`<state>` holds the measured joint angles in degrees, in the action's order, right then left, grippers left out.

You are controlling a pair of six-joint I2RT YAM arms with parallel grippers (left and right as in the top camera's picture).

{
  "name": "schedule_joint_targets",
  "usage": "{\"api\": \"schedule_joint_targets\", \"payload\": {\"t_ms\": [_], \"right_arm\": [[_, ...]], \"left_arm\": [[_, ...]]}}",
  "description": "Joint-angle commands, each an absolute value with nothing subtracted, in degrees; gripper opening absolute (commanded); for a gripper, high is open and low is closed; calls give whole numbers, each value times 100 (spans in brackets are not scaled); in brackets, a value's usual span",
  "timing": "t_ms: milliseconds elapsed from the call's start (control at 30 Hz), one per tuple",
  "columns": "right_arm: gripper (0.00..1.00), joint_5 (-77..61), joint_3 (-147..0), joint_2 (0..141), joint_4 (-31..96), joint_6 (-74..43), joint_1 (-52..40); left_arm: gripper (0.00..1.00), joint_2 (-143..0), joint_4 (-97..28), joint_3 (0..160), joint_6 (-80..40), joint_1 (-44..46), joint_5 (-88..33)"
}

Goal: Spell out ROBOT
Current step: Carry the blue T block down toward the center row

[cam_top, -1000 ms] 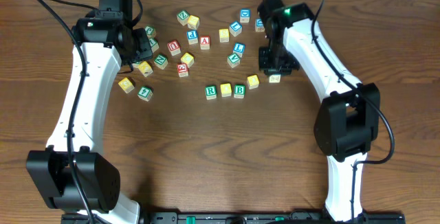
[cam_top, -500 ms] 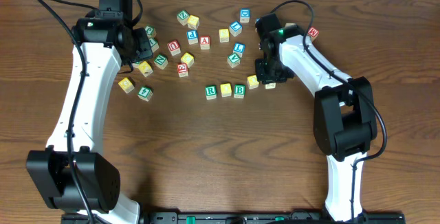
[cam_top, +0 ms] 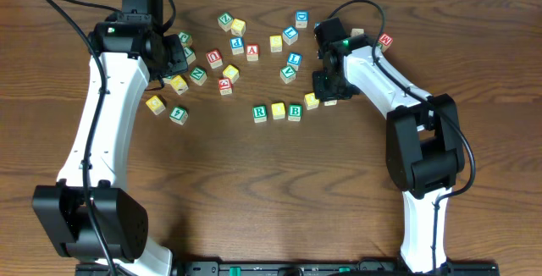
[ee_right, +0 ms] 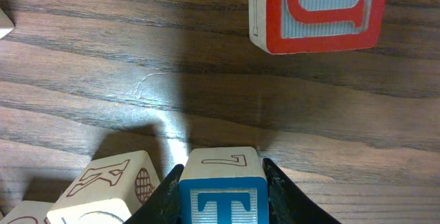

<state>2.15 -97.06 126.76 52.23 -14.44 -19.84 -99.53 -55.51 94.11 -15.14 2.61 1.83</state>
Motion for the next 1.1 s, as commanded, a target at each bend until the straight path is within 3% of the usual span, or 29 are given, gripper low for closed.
{"api": "schedule_joint_targets", "payload": {"t_ms": [0, 1067], "right_arm": [[30, 226, -9664, 12704, 5196, -1579, -1975], [31, 239, -9662, 12711, 4921, -1968, -1905]], "left_arm": [[51, -9902, -5564, 9408, -1468, 248, 213], [51, -9902, -5564, 9406, -1509, 248, 213]]}}
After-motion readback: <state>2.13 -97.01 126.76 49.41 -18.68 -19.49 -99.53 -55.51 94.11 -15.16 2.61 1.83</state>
